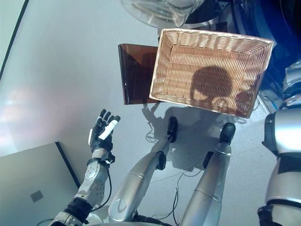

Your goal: Pick up the clothes and place them into the washing machine

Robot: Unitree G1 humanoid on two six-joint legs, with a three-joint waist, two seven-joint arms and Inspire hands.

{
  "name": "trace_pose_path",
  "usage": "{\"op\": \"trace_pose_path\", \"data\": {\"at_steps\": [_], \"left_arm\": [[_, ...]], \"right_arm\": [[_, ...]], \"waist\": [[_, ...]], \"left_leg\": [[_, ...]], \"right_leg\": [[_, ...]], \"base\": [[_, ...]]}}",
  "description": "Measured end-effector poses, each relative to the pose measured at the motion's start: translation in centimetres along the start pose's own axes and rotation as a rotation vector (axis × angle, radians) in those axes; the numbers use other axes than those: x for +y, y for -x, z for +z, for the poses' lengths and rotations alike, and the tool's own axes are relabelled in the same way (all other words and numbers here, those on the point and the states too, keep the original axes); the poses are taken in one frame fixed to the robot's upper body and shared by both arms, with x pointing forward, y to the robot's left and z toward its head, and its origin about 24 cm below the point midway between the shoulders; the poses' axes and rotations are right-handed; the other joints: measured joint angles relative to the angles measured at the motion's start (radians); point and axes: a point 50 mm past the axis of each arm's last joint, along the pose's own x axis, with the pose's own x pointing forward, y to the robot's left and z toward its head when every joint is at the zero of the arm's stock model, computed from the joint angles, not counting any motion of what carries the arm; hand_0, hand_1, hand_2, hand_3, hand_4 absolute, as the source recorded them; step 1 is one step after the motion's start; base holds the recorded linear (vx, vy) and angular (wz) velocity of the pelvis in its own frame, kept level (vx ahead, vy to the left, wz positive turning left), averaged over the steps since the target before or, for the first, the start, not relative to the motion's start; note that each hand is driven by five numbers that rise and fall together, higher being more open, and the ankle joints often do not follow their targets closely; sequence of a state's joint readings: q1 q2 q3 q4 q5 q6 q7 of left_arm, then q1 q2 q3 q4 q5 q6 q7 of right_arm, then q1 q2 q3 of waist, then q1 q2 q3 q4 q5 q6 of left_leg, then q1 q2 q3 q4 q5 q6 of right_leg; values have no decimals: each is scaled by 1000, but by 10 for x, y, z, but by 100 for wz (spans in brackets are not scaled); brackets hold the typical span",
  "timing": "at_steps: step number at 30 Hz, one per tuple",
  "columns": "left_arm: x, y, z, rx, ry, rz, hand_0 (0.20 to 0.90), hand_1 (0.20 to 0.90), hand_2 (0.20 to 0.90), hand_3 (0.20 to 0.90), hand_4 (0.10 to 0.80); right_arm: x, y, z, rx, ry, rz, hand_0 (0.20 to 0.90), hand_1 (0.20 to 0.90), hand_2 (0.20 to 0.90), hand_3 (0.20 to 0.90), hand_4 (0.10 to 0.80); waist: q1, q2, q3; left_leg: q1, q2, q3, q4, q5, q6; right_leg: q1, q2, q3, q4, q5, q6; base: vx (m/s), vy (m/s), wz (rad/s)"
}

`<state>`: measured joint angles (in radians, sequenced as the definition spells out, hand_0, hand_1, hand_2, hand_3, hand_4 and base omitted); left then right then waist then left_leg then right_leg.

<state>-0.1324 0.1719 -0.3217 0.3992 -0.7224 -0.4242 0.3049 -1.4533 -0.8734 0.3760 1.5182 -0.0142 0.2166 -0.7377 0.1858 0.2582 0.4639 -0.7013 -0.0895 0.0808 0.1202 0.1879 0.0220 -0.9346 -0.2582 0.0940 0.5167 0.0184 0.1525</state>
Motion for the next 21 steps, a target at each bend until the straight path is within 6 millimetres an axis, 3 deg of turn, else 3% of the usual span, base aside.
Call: {"op": "trace_pose_path", "data": {"at_steps": [6,10,11,12,13,18,19,20,21], "left_arm": [[-1,-2,1,-3,-2,-2,900,900,900,900,800],[1,-3,1,-3,-7,2,900,900,900,900,800],[2,-2,0,-1,-10,6,900,900,900,900,800],[5,-2,-2,7,-16,17,900,900,900,900,800],[3,-5,-1,6,-19,11,900,900,900,900,800],[7,-10,3,-11,-18,28,900,900,900,900,800],[13,-8,2,-10,-17,47,900,900,900,900,800],[21,-4,0,-4,-20,73,900,900,900,900,800],[22,-4,-2,2,-23,79,900,900,900,900,800]], "right_arm": [[24,15,-18,7,56,90,900,900,900,900,800],[42,28,-30,4,105,169,900,900,900,900,800],[45,31,-29,0,105,175,900,900,900,900,800],[49,35,-27,-16,107,190,900,900,900,900,800],[51,37,-28,-19,113,196,900,900,900,900,800],[57,41,-49,-29,204,217,900,900,900,900,800],[64,47,-54,-40,232,238,900,900,900,900,800],[72,57,-56,-58,254,266,900,900,900,900,800],[75,61,-55,-68,260,273,900,900,900,900,800]], "waist": [[-3,0,0],[-1,-1,1],[-4,4,-3],[-2,4,-3],[-11,4,-3],[-7,0,0],[-4,7,-5],[-3,10,-7],[-16,10,-7]], "left_leg": [[62,8,7,10,-5,-7],[12,14,8,151,-53,-58],[25,8,6,97,-52,-66],[70,17,11,4,33,-55],[80,15,21,-7,19,-35],[52,3,25,104,3,-31],[85,7,24,26,12,-32],[126,24,26,-44,70,-28],[146,25,21,-62,61,-16]], "right_leg": [[86,3,-5,-39,0,1],[144,1,-6,-66,-1,0],[145,4,-6,-65,-1,0],[148,26,-10,-65,-5,0],[154,23,-10,-65,-13,5],[202,9,-11,-69,-14,6],[217,16,-21,-67,-25,7],[234,34,-25,-62,-62,3],[239,35,-26,-54,-74,3]], "base": [[27,58,-11],[17,36,-8],[12,31,-38],[24,27,-38],[6,27,-31],[2,2,-1],[7,1,-26],[17,-5,-30],[8,-11,-20]]}}
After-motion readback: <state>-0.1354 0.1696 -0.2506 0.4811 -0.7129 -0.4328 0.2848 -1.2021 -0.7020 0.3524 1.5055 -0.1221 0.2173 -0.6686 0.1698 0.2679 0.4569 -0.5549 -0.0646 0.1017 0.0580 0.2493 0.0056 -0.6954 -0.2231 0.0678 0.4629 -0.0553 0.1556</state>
